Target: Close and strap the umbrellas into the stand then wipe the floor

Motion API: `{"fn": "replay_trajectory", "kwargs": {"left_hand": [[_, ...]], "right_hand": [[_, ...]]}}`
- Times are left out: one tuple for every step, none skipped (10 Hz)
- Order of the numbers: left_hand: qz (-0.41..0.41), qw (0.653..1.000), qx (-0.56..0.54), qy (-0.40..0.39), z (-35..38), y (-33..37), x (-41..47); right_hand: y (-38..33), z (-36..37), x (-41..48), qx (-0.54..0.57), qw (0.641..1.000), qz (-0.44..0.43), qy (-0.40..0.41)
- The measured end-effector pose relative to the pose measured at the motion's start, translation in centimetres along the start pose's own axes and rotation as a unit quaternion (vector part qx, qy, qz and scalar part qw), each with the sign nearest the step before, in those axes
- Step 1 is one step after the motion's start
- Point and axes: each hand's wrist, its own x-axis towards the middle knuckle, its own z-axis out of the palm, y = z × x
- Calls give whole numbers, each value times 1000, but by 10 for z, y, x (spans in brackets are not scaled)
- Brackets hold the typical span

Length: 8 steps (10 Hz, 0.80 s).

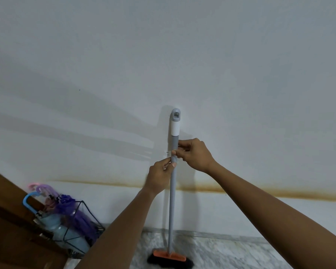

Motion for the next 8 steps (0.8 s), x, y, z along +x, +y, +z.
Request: {"fn": "replay_trajectory", "kwargs": {"left_hand": [[-6, 1000, 4, -13, -2, -2, 3], [-11, 1000, 6, -13, -3, -3, 4], [-17, 1000, 2, -6, -2, -3, 2], [-26, 1000, 1, -3, 0, -1, 0], [-30, 999, -9, 13, -4, 2, -5], [-34, 999, -3, 17, -8, 1, -20], [-53, 998, 1, 22, -18, 6, -37], [-63, 998, 1, 13, -25, -11, -79]], "right_hand": [[2, 0, 3, -1, 1000, 5, -7], [3, 0, 5, -2, 1000, 19, -17], [2, 0, 7, -3, 999, 39, -28], [2, 1, 6, -25, 998, 56, -33], [2, 1, 1, -40, 997, 71, -5], [0, 0, -11, -50, 994, 83, 50], [-9, -5, -31, -56, 988, 88, 115], [-26, -16, -57, 3, 978, 81, 190]]}}
